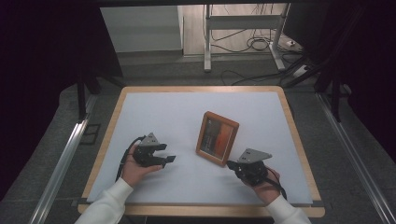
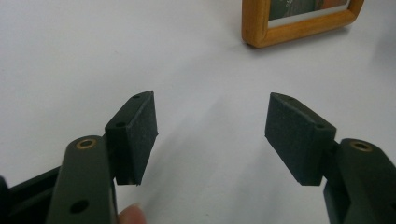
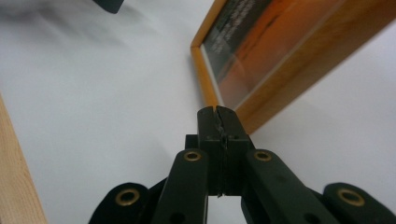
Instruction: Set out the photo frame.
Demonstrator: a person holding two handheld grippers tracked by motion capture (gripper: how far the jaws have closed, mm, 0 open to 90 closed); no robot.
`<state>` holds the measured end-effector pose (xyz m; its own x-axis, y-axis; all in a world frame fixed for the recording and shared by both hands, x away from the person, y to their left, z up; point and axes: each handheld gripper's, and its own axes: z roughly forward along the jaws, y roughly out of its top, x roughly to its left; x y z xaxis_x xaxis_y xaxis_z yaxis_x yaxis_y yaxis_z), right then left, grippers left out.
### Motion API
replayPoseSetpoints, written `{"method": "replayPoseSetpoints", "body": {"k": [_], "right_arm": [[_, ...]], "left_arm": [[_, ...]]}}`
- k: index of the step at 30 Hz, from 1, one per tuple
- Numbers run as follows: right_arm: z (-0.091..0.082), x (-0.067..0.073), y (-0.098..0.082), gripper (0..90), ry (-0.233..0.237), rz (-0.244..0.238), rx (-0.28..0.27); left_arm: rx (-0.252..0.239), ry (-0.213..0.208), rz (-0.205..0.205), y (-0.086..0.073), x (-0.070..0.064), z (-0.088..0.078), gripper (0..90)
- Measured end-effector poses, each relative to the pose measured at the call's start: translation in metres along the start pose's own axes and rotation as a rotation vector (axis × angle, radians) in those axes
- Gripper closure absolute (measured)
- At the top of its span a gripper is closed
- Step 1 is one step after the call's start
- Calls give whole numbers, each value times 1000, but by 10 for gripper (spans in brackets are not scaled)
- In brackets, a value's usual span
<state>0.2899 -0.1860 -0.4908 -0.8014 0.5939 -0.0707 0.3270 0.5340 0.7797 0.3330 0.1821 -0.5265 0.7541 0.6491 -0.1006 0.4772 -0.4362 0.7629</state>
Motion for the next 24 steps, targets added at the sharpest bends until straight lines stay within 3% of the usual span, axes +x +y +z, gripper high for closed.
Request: {"method": "replayPoseSetpoints", "body": {"k": [5,24], "right_arm": [[10,4,-1,894,21,-14,18],[41,-2,-3,896,-4,-8,90]], "left_arm": [[9,4,12,-1,-1,1,337],[19,-2,20,-1,-2,4,337]]}}
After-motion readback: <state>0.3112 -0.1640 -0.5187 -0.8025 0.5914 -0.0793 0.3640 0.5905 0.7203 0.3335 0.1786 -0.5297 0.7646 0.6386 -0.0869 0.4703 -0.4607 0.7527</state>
